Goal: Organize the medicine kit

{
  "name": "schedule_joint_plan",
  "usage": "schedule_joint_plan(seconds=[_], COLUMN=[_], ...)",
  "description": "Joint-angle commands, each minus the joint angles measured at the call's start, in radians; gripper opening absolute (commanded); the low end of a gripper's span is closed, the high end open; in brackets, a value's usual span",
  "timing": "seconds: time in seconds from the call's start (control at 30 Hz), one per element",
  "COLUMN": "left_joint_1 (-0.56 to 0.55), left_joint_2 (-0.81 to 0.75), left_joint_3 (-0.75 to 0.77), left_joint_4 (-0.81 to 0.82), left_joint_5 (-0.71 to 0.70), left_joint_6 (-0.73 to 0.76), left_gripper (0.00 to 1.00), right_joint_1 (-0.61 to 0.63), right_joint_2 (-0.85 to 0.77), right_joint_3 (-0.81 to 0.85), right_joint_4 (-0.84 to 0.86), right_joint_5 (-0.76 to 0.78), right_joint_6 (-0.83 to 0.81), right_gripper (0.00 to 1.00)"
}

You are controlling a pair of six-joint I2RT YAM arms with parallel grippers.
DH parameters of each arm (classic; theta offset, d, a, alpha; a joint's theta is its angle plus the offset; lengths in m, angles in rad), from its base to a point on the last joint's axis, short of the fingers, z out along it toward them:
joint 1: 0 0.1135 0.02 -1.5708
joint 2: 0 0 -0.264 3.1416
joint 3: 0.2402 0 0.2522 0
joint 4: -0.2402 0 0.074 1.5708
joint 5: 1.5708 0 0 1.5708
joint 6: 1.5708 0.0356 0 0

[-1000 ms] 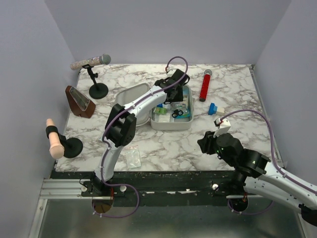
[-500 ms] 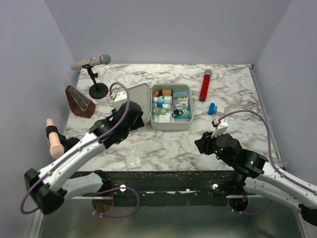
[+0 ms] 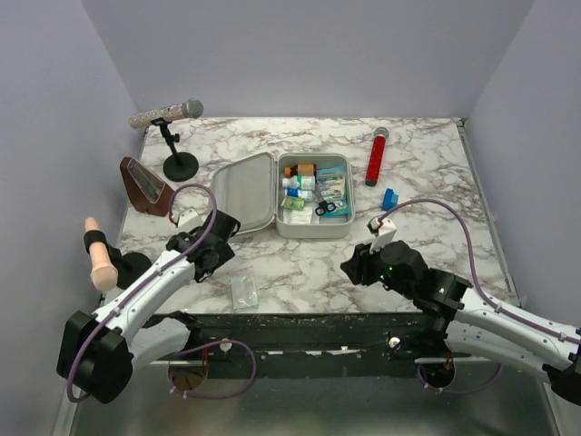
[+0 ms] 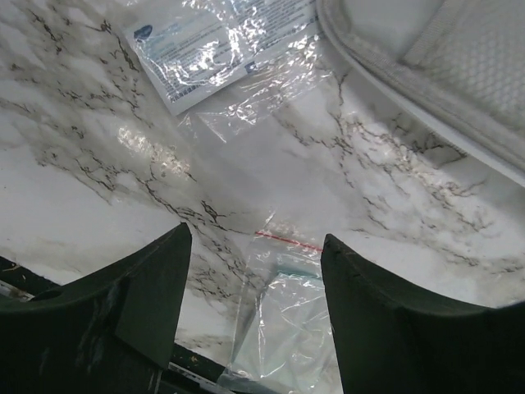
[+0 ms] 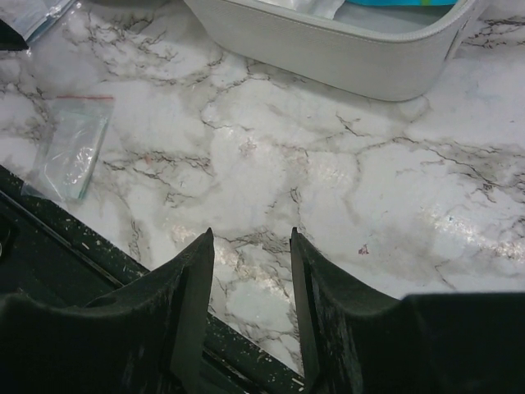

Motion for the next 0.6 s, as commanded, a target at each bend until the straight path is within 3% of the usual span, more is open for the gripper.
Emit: schedule_joint_plan(seconds=[0.0, 0.2, 0.47, 0.57], left_joint_1=[0.048, 0.042, -0.027, -0.059], left_joint_2=[0.047, 0.083, 0.053, 0.048], left_joint_3=[-0.028, -0.077, -0.198, -0.219], left_joint_4=[0.077, 0.155, 0.256, 0.262], left_joint_5=[0.117, 0.295, 0.422, 0.427], left_joint_6=[0.049, 0.093, 0.100, 0.095], left_gripper=[0.75, 0.73, 0.73, 0.68], right_joint_1=[0.004, 0.004, 0.004, 0.004], right_joint_2=[-0.019, -0.030, -0.029, -0.022], right_joint_3=[-0.041, -0.075, -0.081, -0.082], right_joint_4=[0.042, 0.046, 0.052, 0.055], right_joint_5=[-0.033, -0.042, -0.046, -0.045], right_joint_6=[0.002, 0.004, 0.012, 0.018], right_gripper=[0.51, 0.51, 0.51, 0.51])
